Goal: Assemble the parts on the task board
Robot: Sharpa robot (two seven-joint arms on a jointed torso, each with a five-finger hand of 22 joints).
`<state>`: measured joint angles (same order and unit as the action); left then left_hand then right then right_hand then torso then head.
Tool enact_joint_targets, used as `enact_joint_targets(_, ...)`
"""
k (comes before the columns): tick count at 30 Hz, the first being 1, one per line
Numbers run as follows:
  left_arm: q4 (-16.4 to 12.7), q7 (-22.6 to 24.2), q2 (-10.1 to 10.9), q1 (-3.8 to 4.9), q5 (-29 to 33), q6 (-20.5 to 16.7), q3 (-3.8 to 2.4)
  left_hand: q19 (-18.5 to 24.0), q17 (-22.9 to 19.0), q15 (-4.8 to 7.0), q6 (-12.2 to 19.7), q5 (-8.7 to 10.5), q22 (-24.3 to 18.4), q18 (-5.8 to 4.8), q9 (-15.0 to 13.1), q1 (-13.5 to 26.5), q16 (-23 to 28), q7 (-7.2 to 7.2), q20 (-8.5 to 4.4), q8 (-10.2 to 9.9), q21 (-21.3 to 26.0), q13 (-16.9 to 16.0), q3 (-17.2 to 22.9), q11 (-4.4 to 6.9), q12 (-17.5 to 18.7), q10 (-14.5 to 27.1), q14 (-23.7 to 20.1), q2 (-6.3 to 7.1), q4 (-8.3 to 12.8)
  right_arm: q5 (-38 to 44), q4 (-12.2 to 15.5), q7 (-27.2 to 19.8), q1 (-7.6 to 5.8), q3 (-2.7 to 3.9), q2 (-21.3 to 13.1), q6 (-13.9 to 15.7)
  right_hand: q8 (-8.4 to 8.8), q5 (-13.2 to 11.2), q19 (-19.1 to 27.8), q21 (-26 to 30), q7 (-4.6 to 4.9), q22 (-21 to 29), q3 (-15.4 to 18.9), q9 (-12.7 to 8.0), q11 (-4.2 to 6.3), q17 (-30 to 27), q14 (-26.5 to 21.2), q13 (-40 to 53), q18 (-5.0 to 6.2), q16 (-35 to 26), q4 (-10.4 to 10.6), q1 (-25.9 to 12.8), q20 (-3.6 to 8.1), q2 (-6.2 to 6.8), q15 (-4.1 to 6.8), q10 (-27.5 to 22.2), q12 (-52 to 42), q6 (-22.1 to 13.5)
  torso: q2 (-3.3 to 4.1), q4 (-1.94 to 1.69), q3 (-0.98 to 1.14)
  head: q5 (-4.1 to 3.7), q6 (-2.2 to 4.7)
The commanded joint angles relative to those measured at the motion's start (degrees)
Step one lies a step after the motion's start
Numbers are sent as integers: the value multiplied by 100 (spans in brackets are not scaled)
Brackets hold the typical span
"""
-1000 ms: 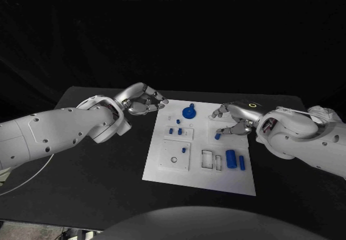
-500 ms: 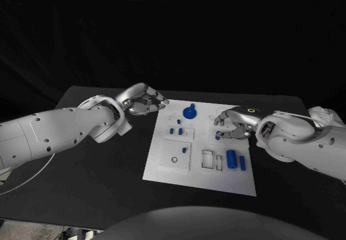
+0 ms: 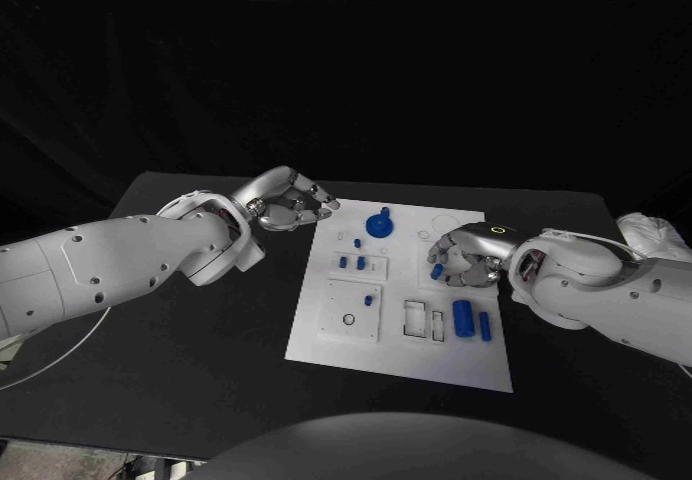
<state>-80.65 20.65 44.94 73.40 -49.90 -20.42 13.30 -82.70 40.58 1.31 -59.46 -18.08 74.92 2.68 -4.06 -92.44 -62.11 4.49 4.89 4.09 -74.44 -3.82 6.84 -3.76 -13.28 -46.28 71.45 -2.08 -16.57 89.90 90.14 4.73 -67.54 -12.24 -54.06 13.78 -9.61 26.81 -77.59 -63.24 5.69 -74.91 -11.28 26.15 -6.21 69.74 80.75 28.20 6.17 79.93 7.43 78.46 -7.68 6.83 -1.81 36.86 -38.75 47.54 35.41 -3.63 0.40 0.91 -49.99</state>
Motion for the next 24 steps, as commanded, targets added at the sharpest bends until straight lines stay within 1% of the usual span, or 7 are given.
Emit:
enact_joint_targets(1,1,-25,-26,-3,-5,142,-4,39,-12,-5,22,-18,1045,82,1,-44,30,-5,15,-3,39,-3,55,-8,13,-46,-55,49,-3,-88,-23,-113,29,0,38,-290,-103,124,22,1,-1,-788,-96,88,12,-16,-30,-6,-66,-39,-99,88,29,-11,38,112,-8,125,-1,-3,3,-10,-1)
enact_joint_targets(4,5,-38,-36,-7,-33,169,-4,41,-20,-7,23,-28,1045,83,1,-56,32,-5,16,-4,42,-3,70,-12,11,-55,-59,53,0,-104,-51,-137,60,0,72,-316,-305,319,26,-3,34,-789,-240,253,58,-34,-39,14,-66,-47,-225,172,42,-26,67,327,-77,286,-2,-4,3,-4,-1)
enact_joint_targets(7,6,-45,-42,-11,-52,181,-4,41,-20,-7,23,-28,1045,83,1,-56,32,-5,16,-4,42,-3,70,-12,11,-55,-59,53,0,-123,-75,-184,92,0,97,-252,-550,496,23,-24,78,-794,-365,453,131,-40,-39,57,-64,-50,-349,249,81,-55,116,553,-172,434,-1,-7,5,8,-1)
enact_joint_targets(12,9,-58,-42,-16,-65,196,-4,42,-33,-9,20,-38,1044,83,1,-66,38,2,17,-3,44,-3,87,-9,10,-62,-65,58,1,-168,-87,-292,118,0,109,-22,-979,616,-8,-105,111,-811,-497,821,240,-26,-13,124,-76,-40,-494,289,158,-113,198,868,-304,604,-3,-1,0,13,-1)
enact_joint_targets(16,20,-78,-47,-21,-77,218,-4,51,-64,-8,11,-42,1039,87,-1,-72,55,18,18,2,63,-2,104,-4,10,-69,-79,62,-2,-230,-87,-391,126,0,109,220,-1238,646,-53,-207,107,-832,-591,1079,294,3,25,160,-95,-23,-566,256,206,-145,245,1069,-365,623,-1,-2,-2,15,-1)
enact_joint_targets(21,25,-102,-48,-30,-91,244,-4,64,-89,-8,-5,-44,1033,92,-5,-74,70,39,19,10,87,-1,122,0,10,-77,-96,66,-5,-259,-80,-425,129,0,100,448,-1374,630,-76,-260,95,-841,-659,1227,317,11,48,176,-104,-18,-601,213,229,-152,266,1173,-380,617,-2,1,-1,28,-1)
enact_joint_targets(24,26,-121,-44,-35,-100,260,-4,66,-98,-8,-12,-44,1032,93,-6,-74,75,46,19,13,91,-1,127,1,11,-79,-102,68,-5,-283,-74,-430,129,1,90,548,-1409,618,-81,-272,92,-843,-677,1263,324,9,53,180,-105,-18,-610,200,236,-152,269,1199,-381,625,-7,3,-3,45,-1)
